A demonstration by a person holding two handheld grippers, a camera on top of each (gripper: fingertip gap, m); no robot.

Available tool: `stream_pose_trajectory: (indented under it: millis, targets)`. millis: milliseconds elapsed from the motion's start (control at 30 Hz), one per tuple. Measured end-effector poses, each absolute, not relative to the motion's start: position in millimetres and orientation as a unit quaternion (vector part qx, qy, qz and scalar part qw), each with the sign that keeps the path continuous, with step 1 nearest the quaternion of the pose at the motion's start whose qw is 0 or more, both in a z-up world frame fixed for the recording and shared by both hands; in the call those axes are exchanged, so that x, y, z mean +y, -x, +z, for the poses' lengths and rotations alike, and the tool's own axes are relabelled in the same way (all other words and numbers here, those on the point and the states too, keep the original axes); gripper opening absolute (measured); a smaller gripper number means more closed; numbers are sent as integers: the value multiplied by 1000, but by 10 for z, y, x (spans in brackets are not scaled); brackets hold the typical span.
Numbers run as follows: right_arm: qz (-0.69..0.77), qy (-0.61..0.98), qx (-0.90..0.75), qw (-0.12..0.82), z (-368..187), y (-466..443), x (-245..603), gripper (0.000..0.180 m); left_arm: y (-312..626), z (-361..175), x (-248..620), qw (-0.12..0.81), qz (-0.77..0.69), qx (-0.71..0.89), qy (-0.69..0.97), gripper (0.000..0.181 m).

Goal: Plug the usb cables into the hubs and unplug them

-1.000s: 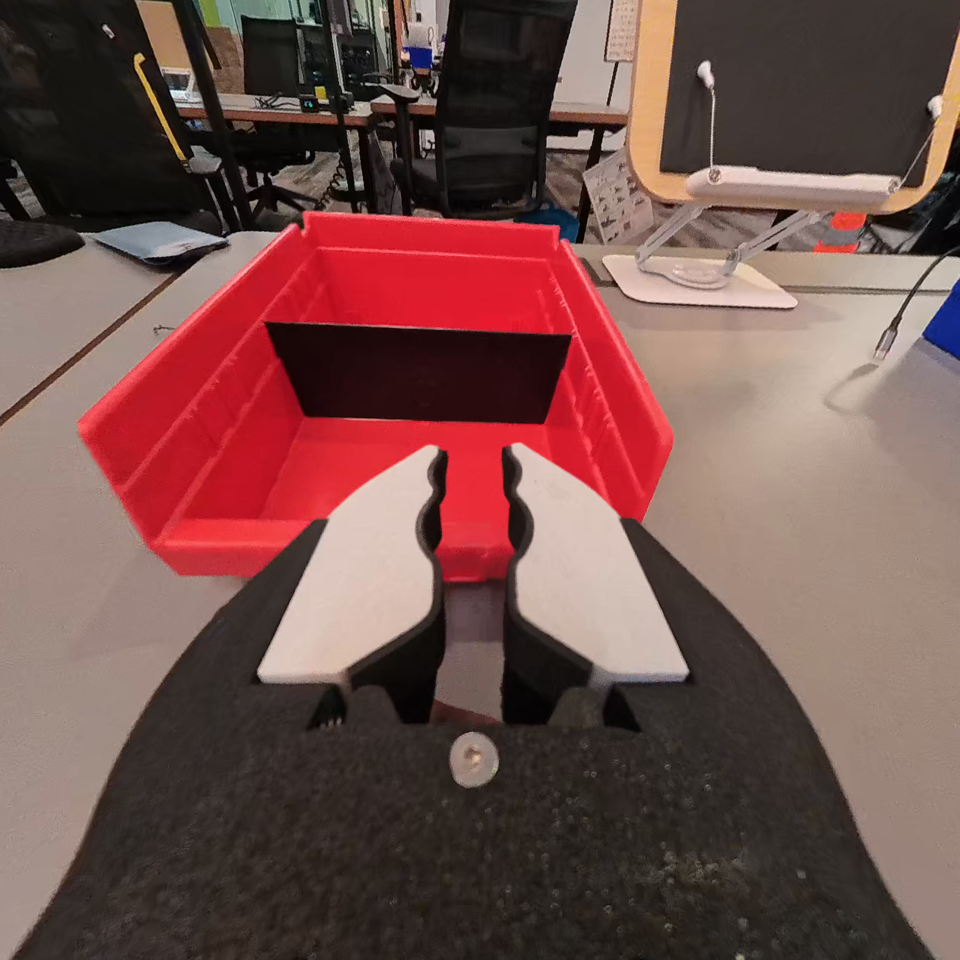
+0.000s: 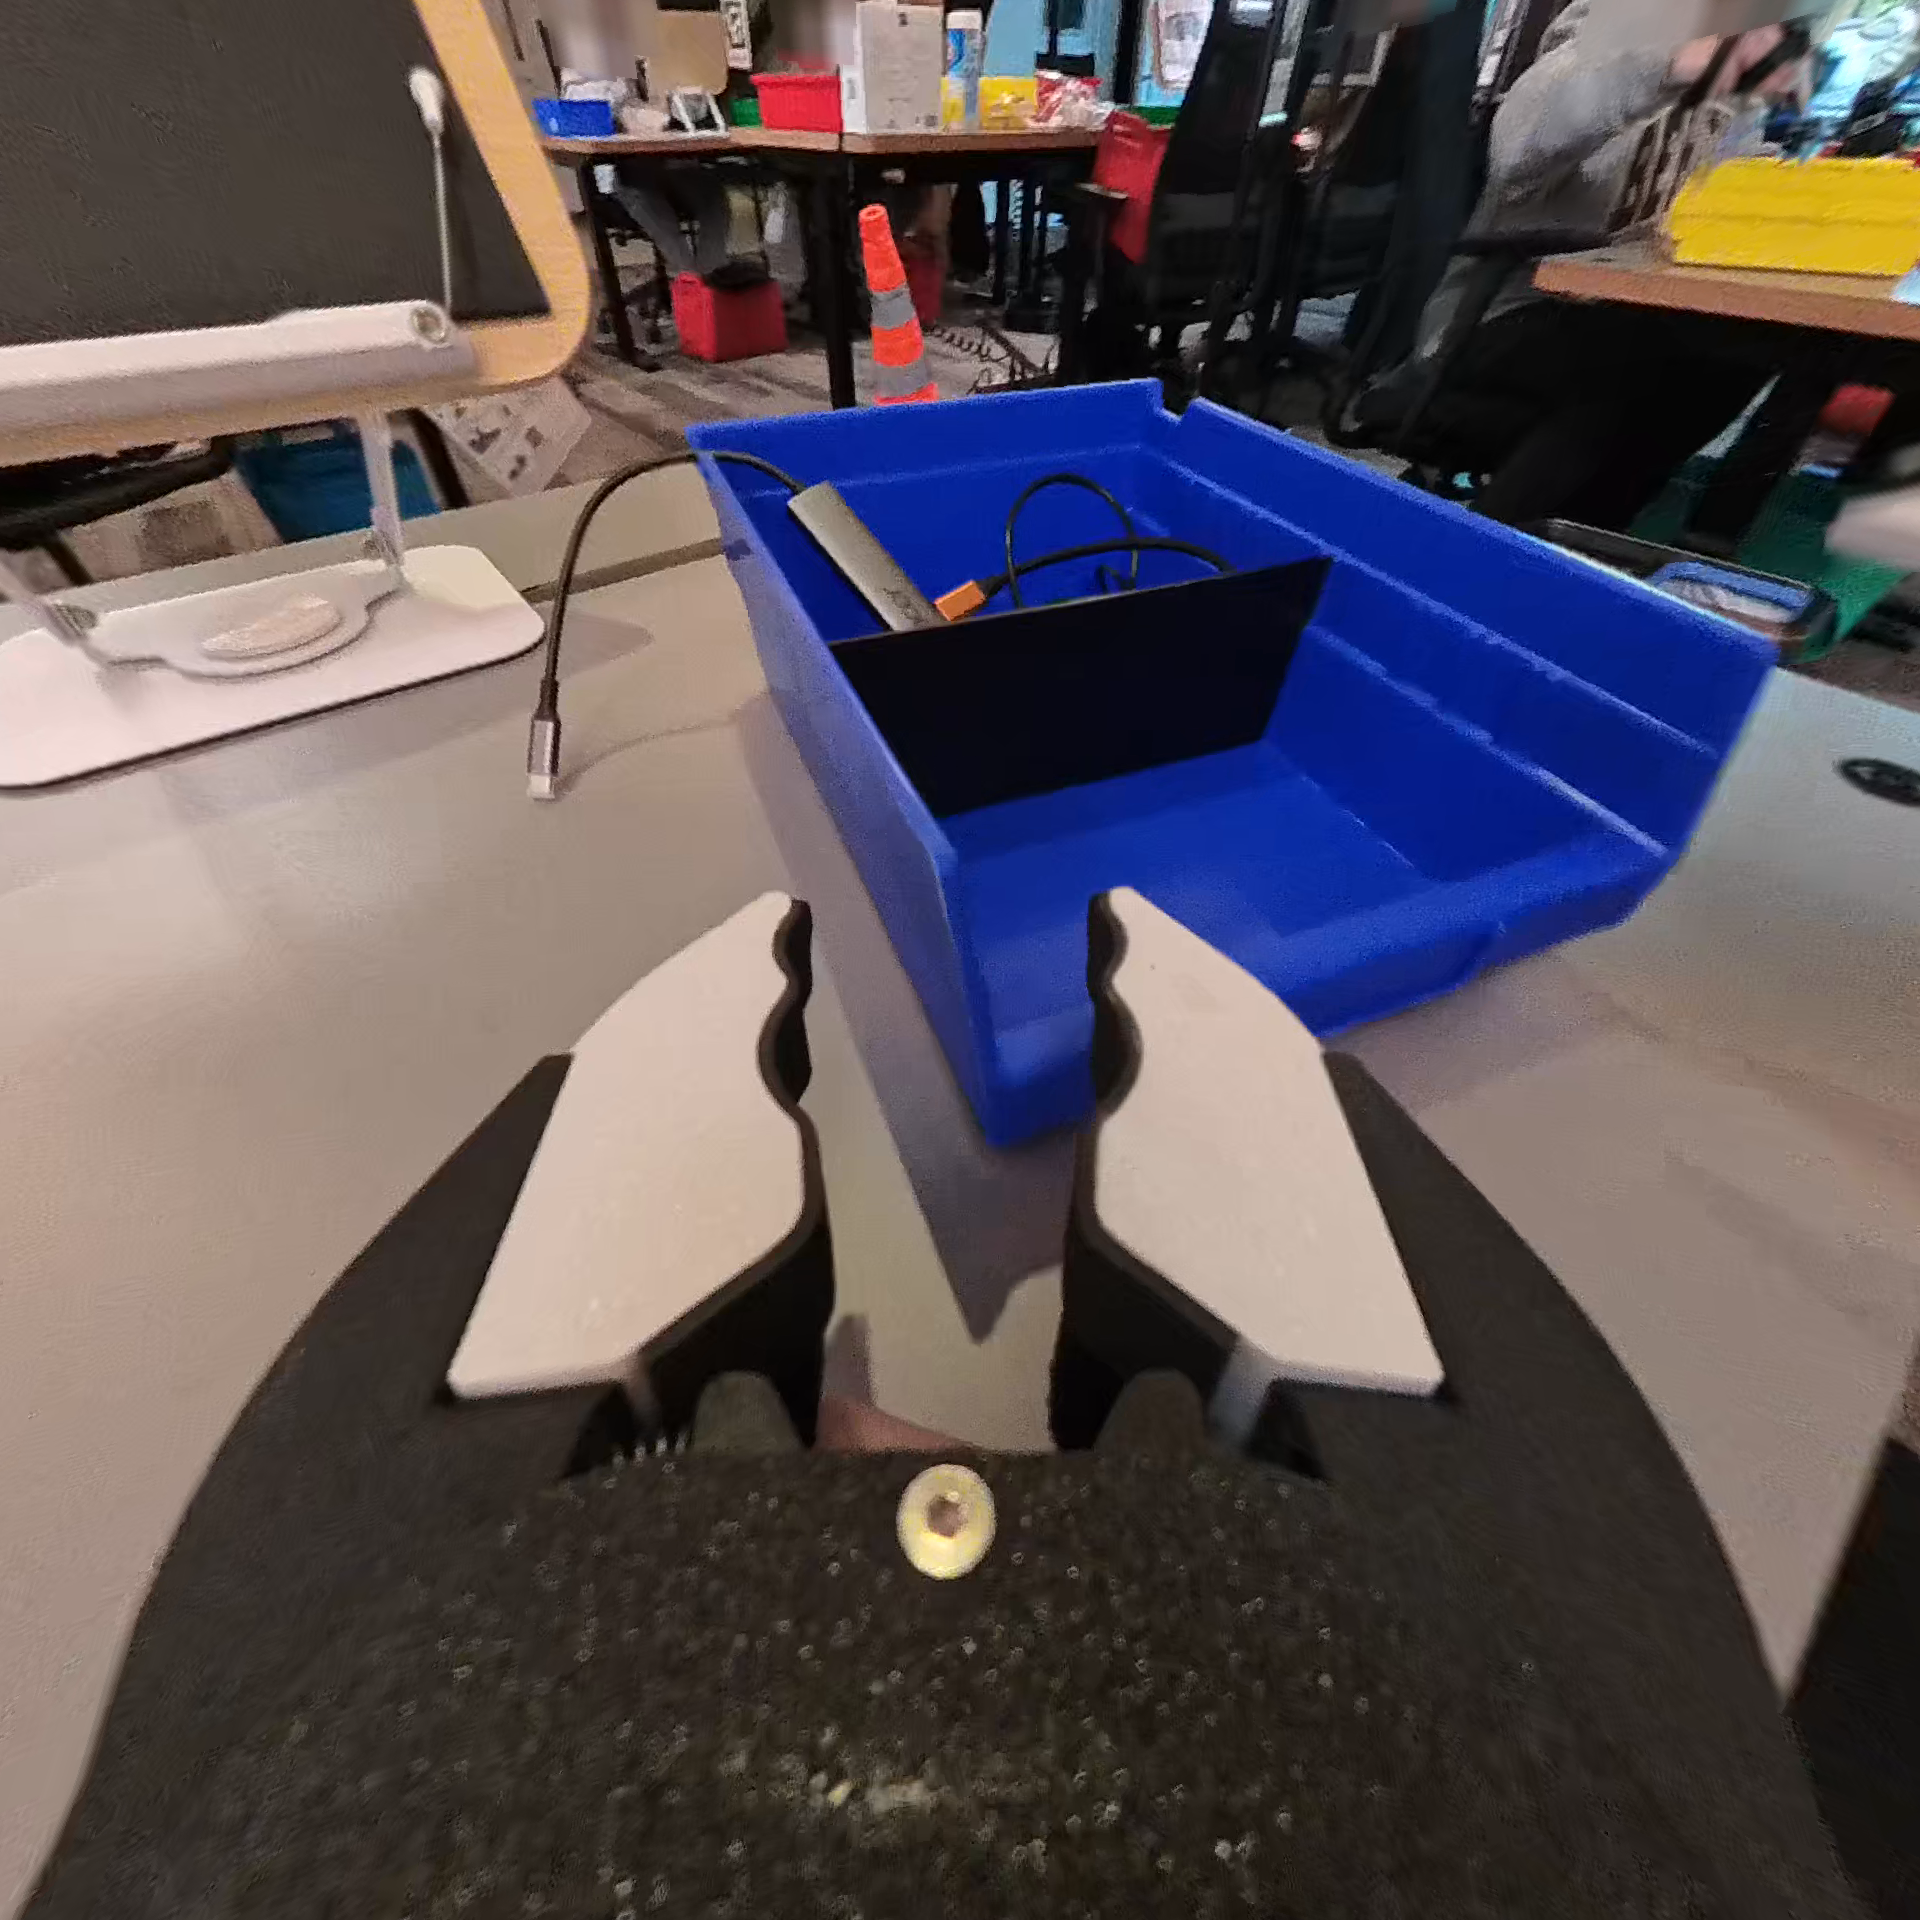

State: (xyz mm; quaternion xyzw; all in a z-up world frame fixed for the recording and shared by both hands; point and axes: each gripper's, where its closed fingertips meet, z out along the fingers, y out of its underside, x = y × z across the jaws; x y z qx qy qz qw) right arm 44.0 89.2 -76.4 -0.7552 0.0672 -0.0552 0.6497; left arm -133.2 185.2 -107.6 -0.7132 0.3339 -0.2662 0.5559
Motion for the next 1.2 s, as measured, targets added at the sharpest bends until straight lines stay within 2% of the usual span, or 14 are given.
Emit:
stream_pose_trajectory:
  millis: [133,200,233,267,367,400,567,833,933,1067,1200]
  targets:
    - [-21,796,141,588,-1199,-634,999,48,1103,-1101,2035,549,-283,330,714,41]
    - [18,803,152,577,-1281,-538,1110,38,1070,-1282,2098,521,-250,352,736,22]
    - [42,804,136,577,-1289,-417,1173,29,1064,-1322,2095,508,-255,352,744,20]
    - [33,806,136,575,-1311,-384,1211,37,1076,-1331,2098,505,-256,347,748,15]
    - [-55,822,131,552,-1341,-405,1218,14,1192,-1329,2098,506,-211,356,757,11]
    - [-74,824,128,547,-1334,-404,1216,7,1242,-1316,2093,507,-210,350,760,10]
    - [-50,817,128,560,-1186,-110,1364,10,1568,-1138,2100,535,-204,311,758,8]
    - [-30,802,32,596,-949,772,1866,6,2595,-892,2214,590,-143,228,762,6]
    - [-16,796,-8,606,-918,1152,2042,7,3001,-918,2245,595,-110,193,772,6]
    - [20,815,-85,573,-1162,1607,2250,5,3488,-1149,2327,583,-77,160,793,6]
    - [63,825,-115,550,-1314,1884,2334,11,3760,-1275,2375,582,-33,186,791,7]
